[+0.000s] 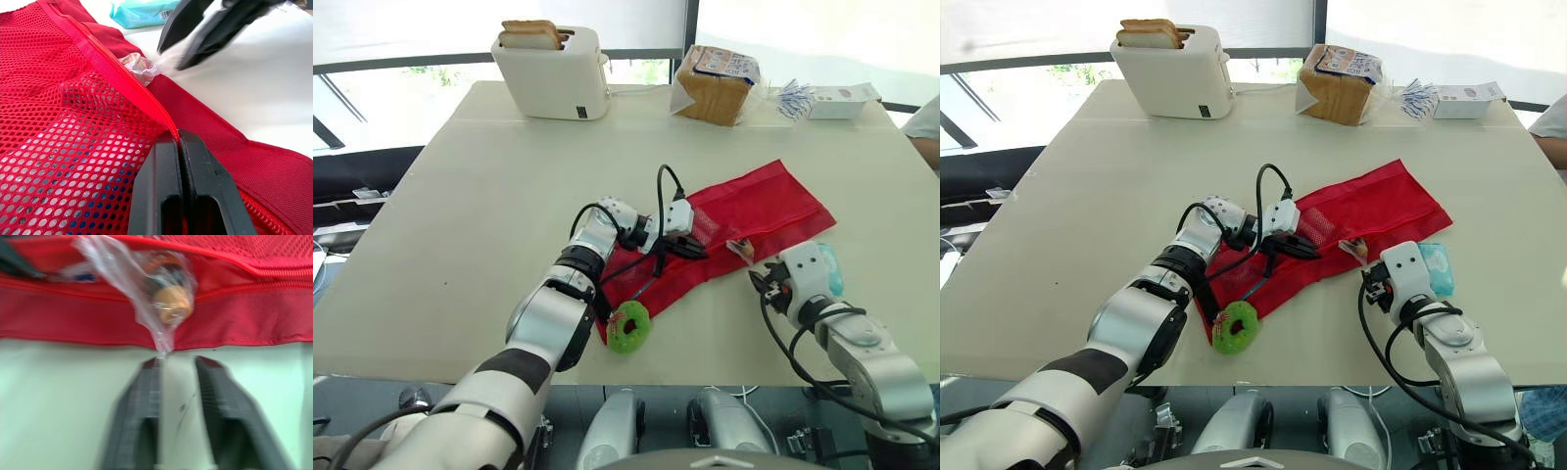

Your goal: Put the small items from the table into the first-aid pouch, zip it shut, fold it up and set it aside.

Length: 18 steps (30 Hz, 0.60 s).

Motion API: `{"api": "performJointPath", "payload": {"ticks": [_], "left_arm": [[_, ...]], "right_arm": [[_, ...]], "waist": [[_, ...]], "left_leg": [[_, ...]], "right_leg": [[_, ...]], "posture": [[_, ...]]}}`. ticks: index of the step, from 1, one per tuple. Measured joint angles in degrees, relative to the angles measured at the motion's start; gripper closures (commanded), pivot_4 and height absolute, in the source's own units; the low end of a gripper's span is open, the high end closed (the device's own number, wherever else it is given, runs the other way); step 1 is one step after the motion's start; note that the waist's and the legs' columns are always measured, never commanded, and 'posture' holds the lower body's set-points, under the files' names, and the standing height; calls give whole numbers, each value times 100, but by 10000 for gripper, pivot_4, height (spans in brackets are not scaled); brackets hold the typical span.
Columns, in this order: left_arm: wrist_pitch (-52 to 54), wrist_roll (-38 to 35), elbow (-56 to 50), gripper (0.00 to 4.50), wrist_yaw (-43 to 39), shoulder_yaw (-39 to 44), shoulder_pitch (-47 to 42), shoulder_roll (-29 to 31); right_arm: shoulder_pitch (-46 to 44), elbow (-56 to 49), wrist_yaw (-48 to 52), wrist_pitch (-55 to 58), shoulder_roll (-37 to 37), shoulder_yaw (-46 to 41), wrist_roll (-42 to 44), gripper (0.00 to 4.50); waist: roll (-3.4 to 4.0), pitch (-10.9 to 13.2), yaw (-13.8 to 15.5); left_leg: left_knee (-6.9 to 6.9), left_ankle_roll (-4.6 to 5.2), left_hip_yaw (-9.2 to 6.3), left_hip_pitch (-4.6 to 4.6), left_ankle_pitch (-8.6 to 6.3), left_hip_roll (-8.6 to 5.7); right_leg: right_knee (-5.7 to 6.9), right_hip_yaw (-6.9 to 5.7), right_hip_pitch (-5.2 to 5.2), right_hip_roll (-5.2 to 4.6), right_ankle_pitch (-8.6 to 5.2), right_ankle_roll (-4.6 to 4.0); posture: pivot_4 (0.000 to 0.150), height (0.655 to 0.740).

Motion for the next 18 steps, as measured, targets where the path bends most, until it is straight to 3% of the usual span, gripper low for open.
{"api": "performJointPath", "payload": {"ticks": [11, 18], "left_arm": [[-4, 0, -3, 45000, -14, 2, 3, 41], [-3, -5, -7, 45000, -20, 2, 9, 14]], "right_arm": [[-792, 981, -132, -576, 105, 280, -129, 43907], [-649, 449, 108, -268, -191, 348, 41, 43907]], "waist": [[0, 0, -14], [0, 0, 14]], "left_leg": [[0, 0, 1, 2, 0, 0], [0, 0, -2, -3, 0, 0]], "right_leg": [[1, 2, 0, 0, 0, 0], [-4, -1, 0, 0, 0, 0]], "posture": [[1500, 7400], [1500, 7400]]}}
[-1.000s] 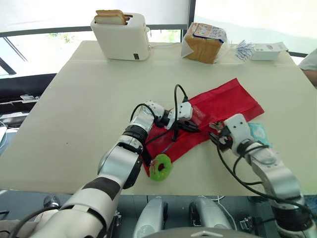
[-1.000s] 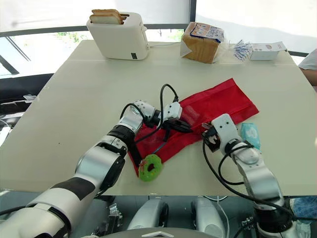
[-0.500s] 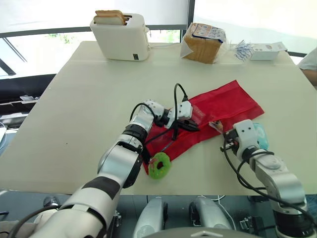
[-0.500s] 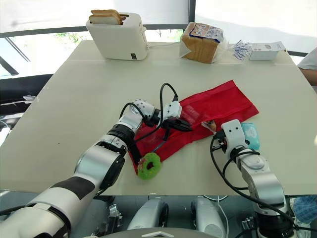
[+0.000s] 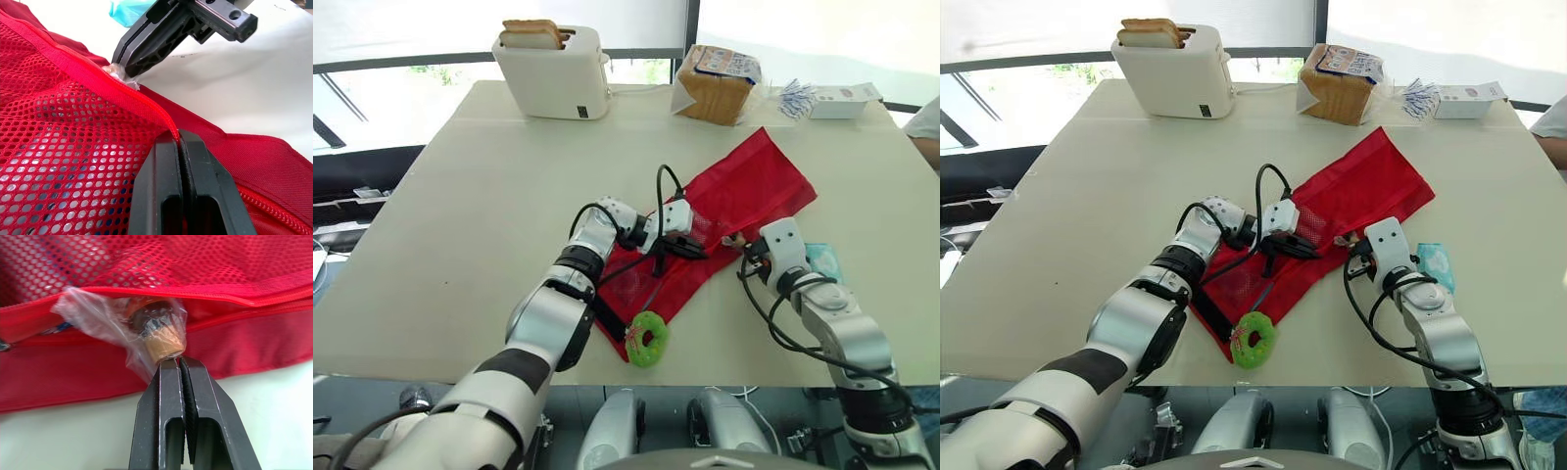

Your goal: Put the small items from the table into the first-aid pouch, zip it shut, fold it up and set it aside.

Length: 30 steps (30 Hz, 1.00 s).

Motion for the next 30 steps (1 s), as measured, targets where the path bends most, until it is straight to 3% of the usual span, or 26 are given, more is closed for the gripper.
{"api": "performJointPath", "payload": {"ticks": [8, 30], "left_arm": [[12, -2, 9, 45000, -75, 3, -4, 26], [135, -5, 8, 45000, -333, 4, 19, 31]], "right_arm": [[476, -868, 176, 642, -279, -278, 361, 43907], [-723, 1048, 125, -537, 122, 188, 135, 43907]], "waist": [[0, 0, -13], [0, 0, -28]], "left_leg": [[0, 4, 0, 3, -2, 0], [0, 0, 2, 3, 0, 0]], "right_leg": [[4, 0, 0, 0, 0, 0], [5, 1, -1, 1, 0, 0]], "posture": [[1500, 7400], [1500, 7400]]}}
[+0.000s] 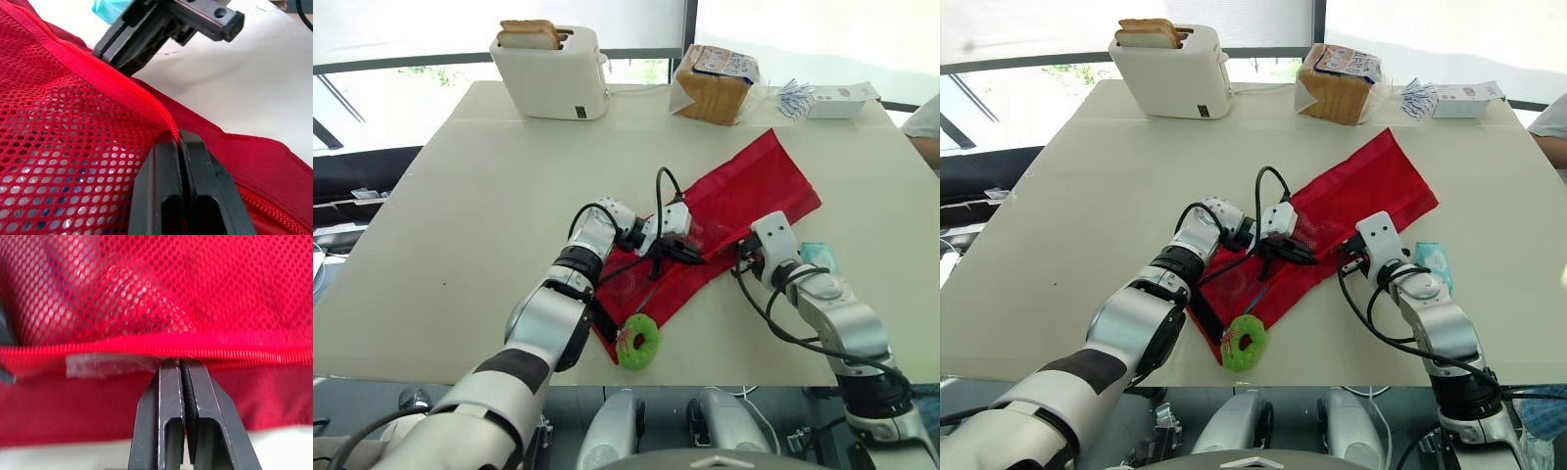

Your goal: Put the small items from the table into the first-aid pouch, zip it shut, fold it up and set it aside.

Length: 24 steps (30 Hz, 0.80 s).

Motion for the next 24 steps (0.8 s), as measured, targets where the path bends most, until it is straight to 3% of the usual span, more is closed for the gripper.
{"api": "performJointPath", "payload": {"ticks": [10, 18, 21, 24], "left_arm": [[1, 2, 2, 45000, -21, 2, 14, 36], [0, 12, 190, 45000, 27, 16, -65, 28], [-16, 54, 299, 45000, 24, -6, -105, 42], [-290, 290, 582, 45000, -70, -142, -293, 233]], "right_arm": [[-176, 388, 361, -367, 104, 95, 26, 43907], [326, -13, 609, -572, 14, -102, 257, 43907], [777, -564, 789, -676, -174, -570, 571, 30965], [1792, -1556, 1314, -634, -838, -1299, 1138, 17434]], "waist": [[0, 0, -2], [0, 0, 3], [0, 0, 33], [-1, 0, 18]], "left_leg": [[0, 0, 0, 0, 0, 0], [1, 0, 1, 1, 0, 0], [1, 1, -3, -7, -1, -1], [1, 18, -3, -3, -11, -2]], "right_leg": [[0, 0, 0, 0, 0, 0], [2, 1, 0, 0, 0, 0], [-4, -3, 0, -2, 0, 0], [-5, -4, 5, 0, 0, 1]], "posture": [[1500, 7400], [1500, 7400], [1500, 7400], [1500, 7400]]}}
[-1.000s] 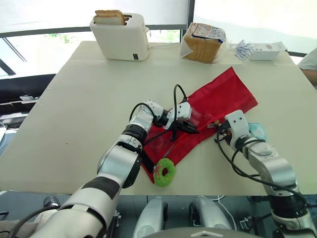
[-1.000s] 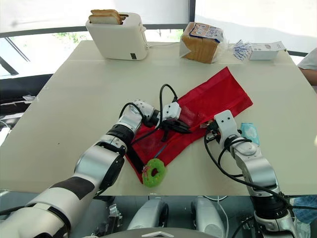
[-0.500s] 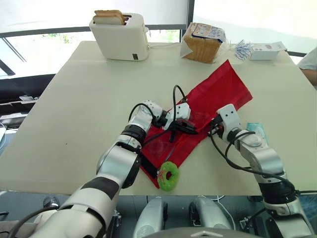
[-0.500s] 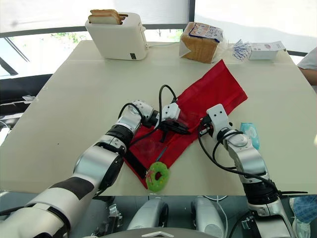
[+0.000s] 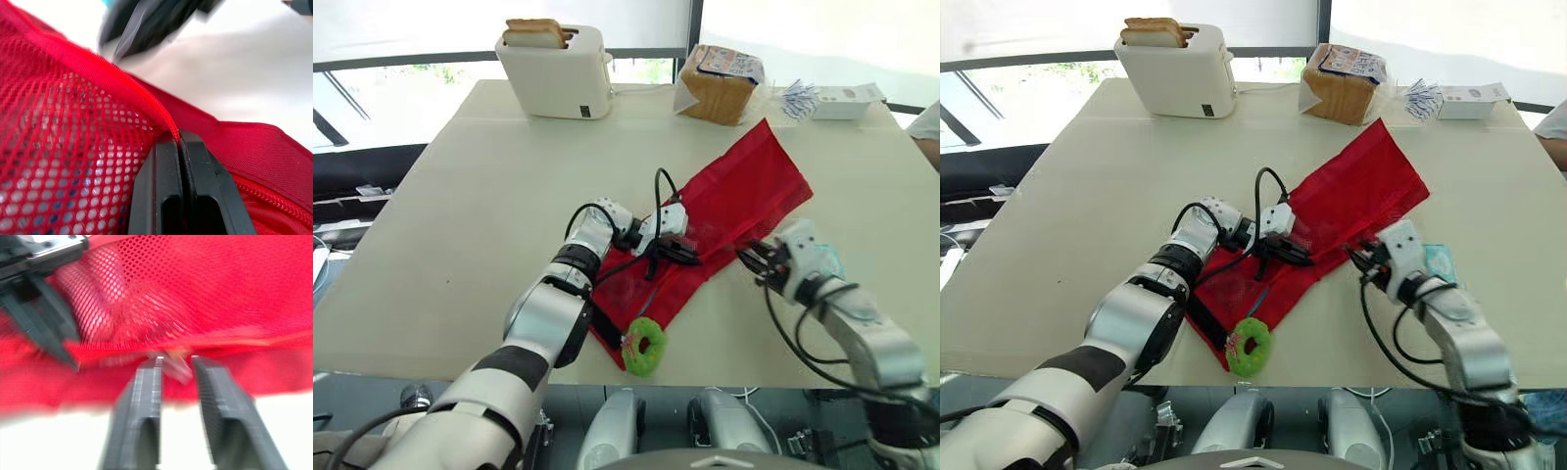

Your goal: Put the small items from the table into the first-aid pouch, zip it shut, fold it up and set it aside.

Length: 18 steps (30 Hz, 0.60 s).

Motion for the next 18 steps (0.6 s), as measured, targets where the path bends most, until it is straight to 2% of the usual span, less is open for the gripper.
{"api": "performJointPath", "payload": {"ticks": [2, 3, 4, 10, 11, 12, 13, 16, 17, 18], "left_arm": [[-275, 236, 165, 45000, 24, -150, -192, 140], [-536, 459, 266, 45000, 161, -266, -369, 191], [-594, 513, 276, 45000, 201, -299, -405, 222], [-956, 794, 485, 45000, 666, -386, -681, 351], [-603, 589, 642, 45000, 643, 16, -957, 376], [-278, 424, 678, 39093, 467, 213, -1087, 439], [-71, 314, 680, 37868, 359, 341, -1110, 501], [205, 220, 689, 26888, 276, 498, -1104, 543], [396, 118, 686, 24239, 308, 596, -1087, 534], [538, 43, 676, 24239, 367, 686, -1069, 522]], "right_arm": [[470, -448, 233, 18, -268, -498, 282, 9029], [761, -758, 417, 22, -461, -817, 504, 3294], [789, -836, 457, 22, -491, -880, 558, 1524], [1197, -1311, 664, 63, -656, -1362, 1005, 1524], [1325, -1616, 637, 95, -686, -1610, 1321, 1524], [1321, -1726, 616, 92, -694, -1610, 1365, 0], [1322, -1745, 560, 90, -699, -1610, 1367, 0], [1343, -1746, 505, 81, -705, -1611, 1365, 0], [1391, -1751, 492, 51, -713, -1617, 1361, 0], [1438, -1754, 488, 26, -716, -1633, 1357, 0]], "waist": [[0, 0, -43], [0, 0, -45], [0, 0, -46], [-3, 3, -39], [-4, 4, 7], [-4, 4, 6], [-3, 4, 0], [-3, 4, -1], [-3, 4, 0], [-3, 4, 2]], "left_leg": [[-2, 4, 4, 11, -2, 1], [-2, 6, 3, 15, -3, 2], [-2, 7, 3, 16, -4, 2], [-1, 8, 5, 12, -5, 4], [2, 8, 2, 8, -4, 2], [2, 7, 2, 8, -4, 2], [2, 7, 2, 8, -4, 1], [2, 4, 1, 8, -2, 1], [2, 4, 0, 8, -2, 2], [2, 5, -1, 8, -3, 2]], "right_leg": [[8, 7, 2, 4, 0, 0], [13, 7, 2, 4, 0, 0], [16, 6, 3, 5, -1, 1], [17, 9, 2, 7, -2, 1], [15, 3, 1, 5, -2, 1], [14, 3, 1, 5, -2, 1], [13, 2, 2, 5, -2, 1], [13, 2, 1, 5, -2, 1], [14, 2, 1, 5, -2, 1], [13, 1, 1, 5, -2, 1]], "posture": [[1500, 7400], [1500, 7400], [1500, 7400], [1500, 7400], [1500, 7400], [1500, 7400], [1500, 7400], [1500, 7400], [1500, 7400], [1500, 7400]]}}
